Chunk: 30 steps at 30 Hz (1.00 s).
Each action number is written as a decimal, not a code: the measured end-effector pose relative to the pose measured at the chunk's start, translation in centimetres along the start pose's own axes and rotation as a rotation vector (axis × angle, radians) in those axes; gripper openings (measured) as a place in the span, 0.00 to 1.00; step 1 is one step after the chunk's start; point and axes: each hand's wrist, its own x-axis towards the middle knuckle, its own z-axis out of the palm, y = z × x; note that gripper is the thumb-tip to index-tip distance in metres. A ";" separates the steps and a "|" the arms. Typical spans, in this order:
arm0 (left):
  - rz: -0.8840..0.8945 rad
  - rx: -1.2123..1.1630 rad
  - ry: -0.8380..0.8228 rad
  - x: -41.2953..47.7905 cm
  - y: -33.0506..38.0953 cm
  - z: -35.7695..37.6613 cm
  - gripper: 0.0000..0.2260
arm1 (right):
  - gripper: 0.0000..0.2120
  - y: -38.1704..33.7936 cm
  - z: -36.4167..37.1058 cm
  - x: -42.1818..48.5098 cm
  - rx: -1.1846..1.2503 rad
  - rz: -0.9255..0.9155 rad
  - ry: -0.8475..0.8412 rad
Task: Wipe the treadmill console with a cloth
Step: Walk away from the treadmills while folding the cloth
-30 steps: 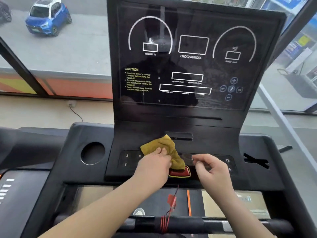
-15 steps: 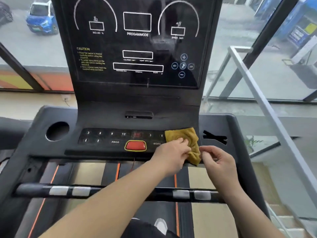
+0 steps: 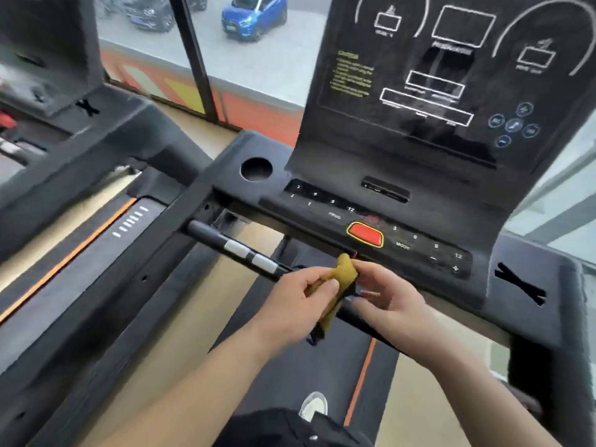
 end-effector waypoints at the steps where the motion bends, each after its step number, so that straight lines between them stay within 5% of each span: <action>1: -0.005 -0.028 0.034 -1.3 -0.5 -1.7 0.10 | 0.26 -1.1 1.6 0.5 0.014 -0.004 -0.010; 7: -0.067 -0.112 0.217 -12.3 -5.1 -12.0 0.20 | 0.10 -8.3 14.9 1.9 -0.168 -0.111 -0.263; 10: -0.098 0.049 0.400 -19.2 -8.5 -17.0 0.24 | 0.09 -11.4 23.8 0.6 -0.227 -0.159 -0.361; 15: -0.176 0.177 0.695 -30.5 -14.4 -23.2 0.20 | 0.07 -15.2 37.9 -2.3 -0.368 -0.267 -0.757; 22: -0.351 -0.097 1.171 -45.1 -18.3 -26.1 0.10 | 0.13 -19.1 52.2 -7.4 -0.474 -0.415 -1.329; 30: -0.503 -0.352 1.515 -54.6 -21.1 -24.0 0.08 | 0.05 -19.3 64.3 -14.2 -0.643 -0.708 -1.551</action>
